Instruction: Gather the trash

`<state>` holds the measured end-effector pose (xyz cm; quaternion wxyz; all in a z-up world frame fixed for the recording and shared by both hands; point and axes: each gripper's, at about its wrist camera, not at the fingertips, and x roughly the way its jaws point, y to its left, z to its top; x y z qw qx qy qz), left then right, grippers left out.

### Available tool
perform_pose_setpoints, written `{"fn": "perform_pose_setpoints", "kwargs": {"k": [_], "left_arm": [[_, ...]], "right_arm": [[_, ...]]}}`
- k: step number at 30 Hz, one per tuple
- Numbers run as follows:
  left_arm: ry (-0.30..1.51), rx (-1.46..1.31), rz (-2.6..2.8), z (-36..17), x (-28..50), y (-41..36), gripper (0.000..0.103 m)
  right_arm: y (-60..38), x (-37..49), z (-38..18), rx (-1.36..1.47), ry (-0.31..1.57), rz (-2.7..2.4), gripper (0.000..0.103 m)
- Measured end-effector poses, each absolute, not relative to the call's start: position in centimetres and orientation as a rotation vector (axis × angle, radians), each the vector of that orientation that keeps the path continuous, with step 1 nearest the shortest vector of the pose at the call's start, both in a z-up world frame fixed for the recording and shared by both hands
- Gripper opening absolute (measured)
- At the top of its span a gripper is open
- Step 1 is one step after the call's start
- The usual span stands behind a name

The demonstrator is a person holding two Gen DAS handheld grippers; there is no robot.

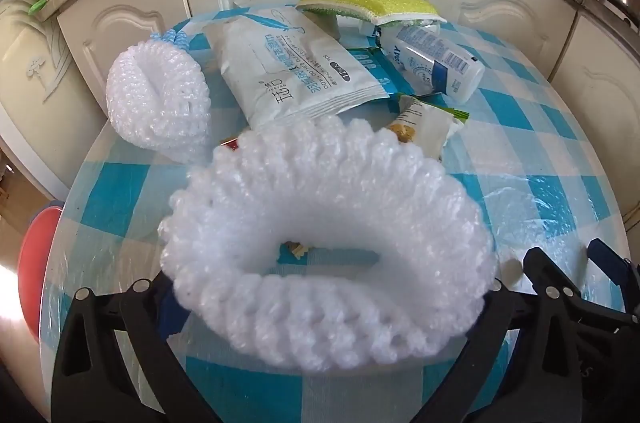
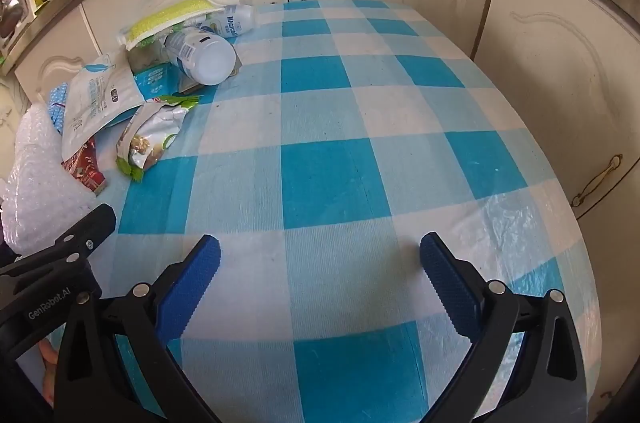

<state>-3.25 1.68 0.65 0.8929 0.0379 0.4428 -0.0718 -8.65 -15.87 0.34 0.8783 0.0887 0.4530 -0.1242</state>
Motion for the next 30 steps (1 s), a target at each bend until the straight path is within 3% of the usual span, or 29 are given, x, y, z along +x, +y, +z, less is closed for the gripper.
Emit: {"fn": "perform_pose_setpoints", "kwargs": {"k": [11, 30], "left_arm": [[0.809, 0.086, -0.248, 4.6, -8.8, 4.1, 0.099], [0.578, 0.010, -0.208, 14.6, -14.5, 9.6, 0.099]], "right_arm": [[-14.5, -13.3, 3.8, 0.126, 0.826, -0.264, 0.099], [-11.7, -21.9, 17.2, 0.069, 0.440, -0.262, 0.099]]}}
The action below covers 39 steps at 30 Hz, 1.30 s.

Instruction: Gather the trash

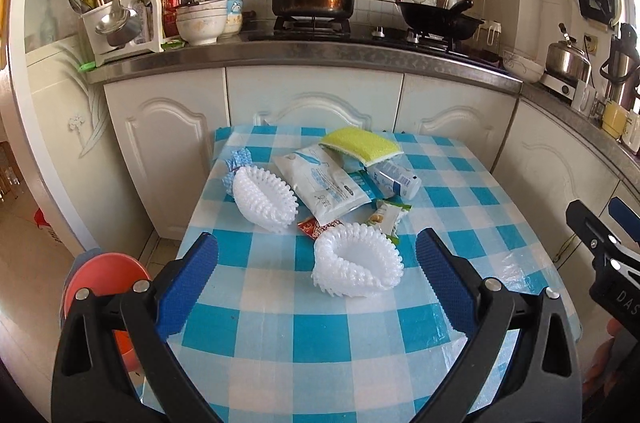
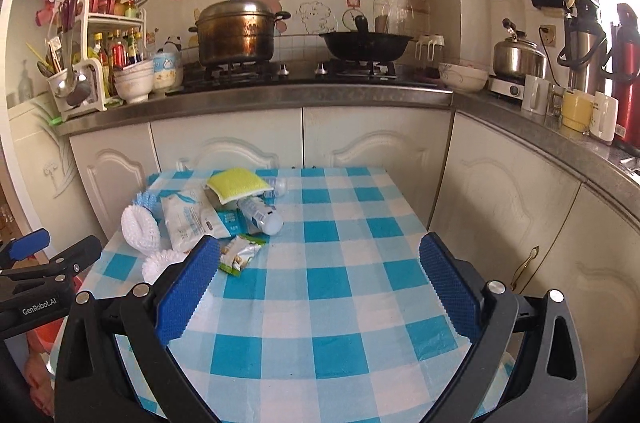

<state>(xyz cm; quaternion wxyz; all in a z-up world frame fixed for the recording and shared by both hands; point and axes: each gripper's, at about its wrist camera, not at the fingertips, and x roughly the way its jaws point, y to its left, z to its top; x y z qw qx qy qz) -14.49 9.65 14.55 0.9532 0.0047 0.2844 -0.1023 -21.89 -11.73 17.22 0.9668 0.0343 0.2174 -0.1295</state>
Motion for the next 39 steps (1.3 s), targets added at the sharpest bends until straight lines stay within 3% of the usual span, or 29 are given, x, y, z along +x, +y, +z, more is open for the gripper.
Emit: {"fn": "perform_pose_setpoints", "kwargs": {"k": [14, 39], "left_arm": [[0.437, -0.006, -0.192, 19.2, -18.6, 11.3, 0.099], [0.391, -0.041, -0.163, 21.2, -20.3, 13.7, 0.099]], "right_arm": [[-10.0, -25.9, 22.4, 0.041, 0.296, -0.280, 0.099], [-8.8, -27.4, 24.0, 0.028, 0.224, -0.276, 0.099]]}}
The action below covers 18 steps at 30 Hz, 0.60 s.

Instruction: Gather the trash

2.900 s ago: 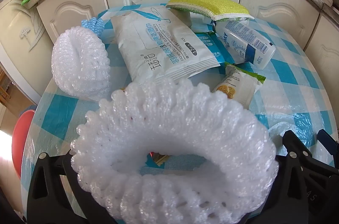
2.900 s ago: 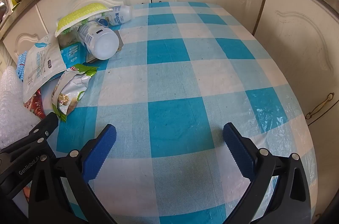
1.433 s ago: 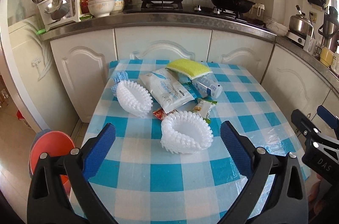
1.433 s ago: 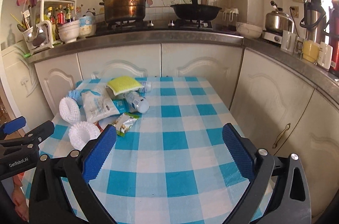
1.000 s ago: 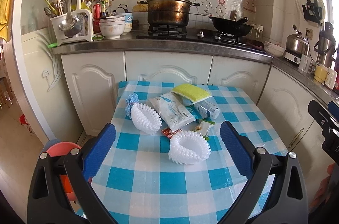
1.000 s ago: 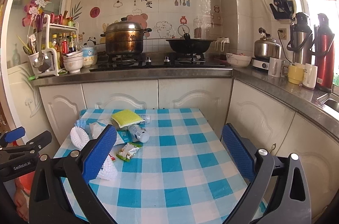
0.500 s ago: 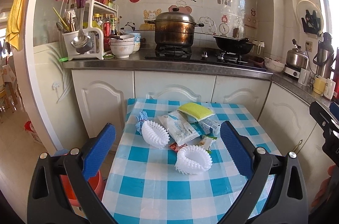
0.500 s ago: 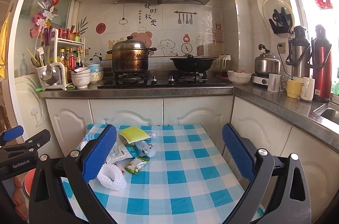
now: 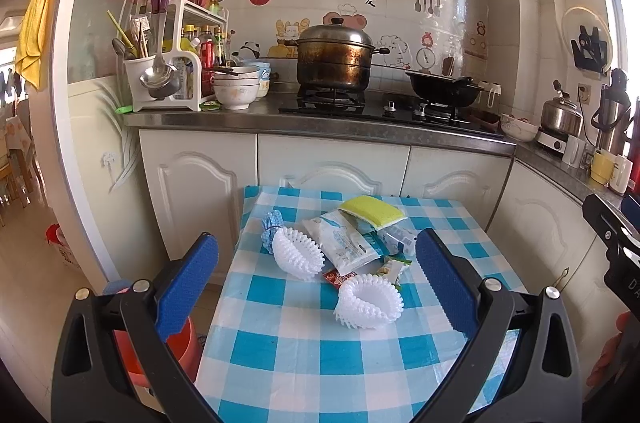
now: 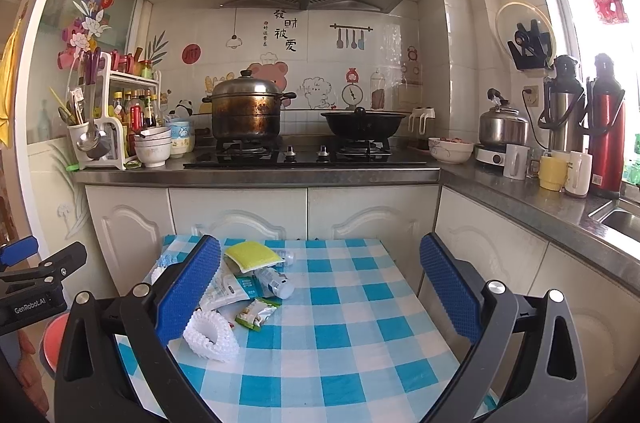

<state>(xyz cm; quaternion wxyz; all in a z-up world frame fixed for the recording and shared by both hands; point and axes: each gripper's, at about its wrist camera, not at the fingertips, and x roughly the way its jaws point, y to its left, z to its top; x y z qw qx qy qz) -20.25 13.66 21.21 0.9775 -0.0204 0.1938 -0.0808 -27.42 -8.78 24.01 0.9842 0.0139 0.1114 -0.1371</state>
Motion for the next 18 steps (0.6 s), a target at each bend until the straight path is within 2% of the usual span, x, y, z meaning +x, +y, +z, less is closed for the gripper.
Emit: {"fn": "perform_pose_setpoints", "kwargs": {"k": [9, 18], "left_arm": [[0.433, -0.069, -0.146, 20.2, -19.2, 14.3, 0.099], [0.523, -0.130, -0.106, 17.4, -16.1, 17.4, 0.099]], "right_arm": [[-9.0, -26.0, 22.6, 0.034, 0.267, -0.258, 0.099], [-10.5, -21.9, 17.4, 0.146, 0.444, -0.125, 0.099]]}}
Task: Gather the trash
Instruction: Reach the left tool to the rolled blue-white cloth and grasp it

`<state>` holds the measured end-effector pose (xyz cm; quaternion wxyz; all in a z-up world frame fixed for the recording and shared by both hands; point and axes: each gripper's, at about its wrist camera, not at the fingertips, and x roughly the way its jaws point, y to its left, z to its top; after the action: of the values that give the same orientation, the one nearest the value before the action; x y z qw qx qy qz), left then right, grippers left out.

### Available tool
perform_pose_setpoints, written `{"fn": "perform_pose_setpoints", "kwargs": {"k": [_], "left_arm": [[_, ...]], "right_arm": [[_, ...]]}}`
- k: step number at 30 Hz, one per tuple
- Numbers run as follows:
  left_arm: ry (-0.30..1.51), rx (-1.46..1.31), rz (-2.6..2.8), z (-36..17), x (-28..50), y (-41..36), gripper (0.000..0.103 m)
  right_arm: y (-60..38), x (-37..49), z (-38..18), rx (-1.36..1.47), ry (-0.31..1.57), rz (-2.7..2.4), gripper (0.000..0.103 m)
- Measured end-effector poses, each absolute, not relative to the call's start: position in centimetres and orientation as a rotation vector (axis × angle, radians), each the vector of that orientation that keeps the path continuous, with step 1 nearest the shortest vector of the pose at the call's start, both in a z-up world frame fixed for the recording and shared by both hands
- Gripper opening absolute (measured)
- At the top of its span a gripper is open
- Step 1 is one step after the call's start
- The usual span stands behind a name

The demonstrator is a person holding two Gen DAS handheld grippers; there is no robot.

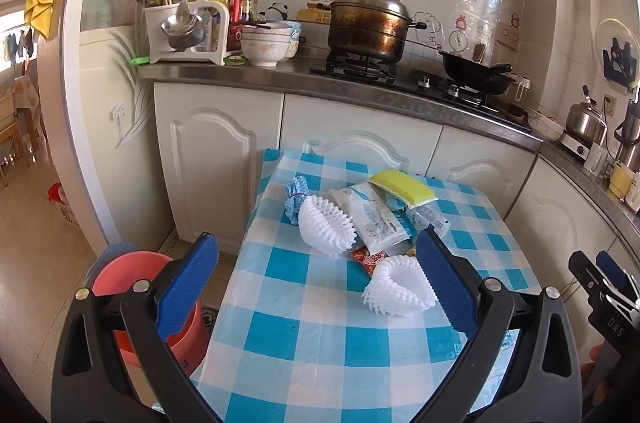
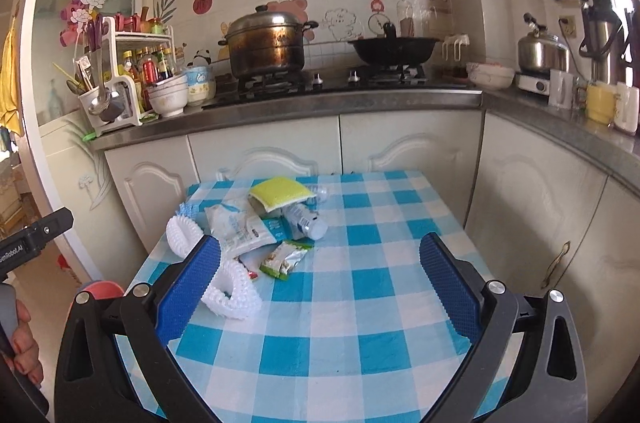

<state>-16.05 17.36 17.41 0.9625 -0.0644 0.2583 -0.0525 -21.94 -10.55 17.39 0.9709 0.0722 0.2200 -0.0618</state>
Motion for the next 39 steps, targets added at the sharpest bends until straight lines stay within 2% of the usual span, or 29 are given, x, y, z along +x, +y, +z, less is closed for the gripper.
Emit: {"fn": "perform_pose_setpoints", "kwargs": {"k": [9, 18, 29, 39], "left_arm": [[0.706, -0.426, -0.200, 13.0, -9.0, 22.8, 0.099], [0.785, -0.389, -0.271, 9.0, -3.4, 19.5, 0.099], [0.822, -0.537, -0.238, 8.0, 4.9, 22.7, 0.099], [0.919, -0.428, -0.199, 5.8, 12.8, 20.8, 0.099]], "right_arm": [[-10.4, -18.2, 11.8, 0.291, 0.616, 0.095, 0.099], [-7.6, -14.1, 7.7, 0.317, 0.726, 0.245, 0.099], [-8.9, -11.7, 6.3, 0.343, 0.766, 0.267, 0.099], [-9.1, -10.6, 5.4, 0.330, 0.784, 0.262, 0.099]]}}
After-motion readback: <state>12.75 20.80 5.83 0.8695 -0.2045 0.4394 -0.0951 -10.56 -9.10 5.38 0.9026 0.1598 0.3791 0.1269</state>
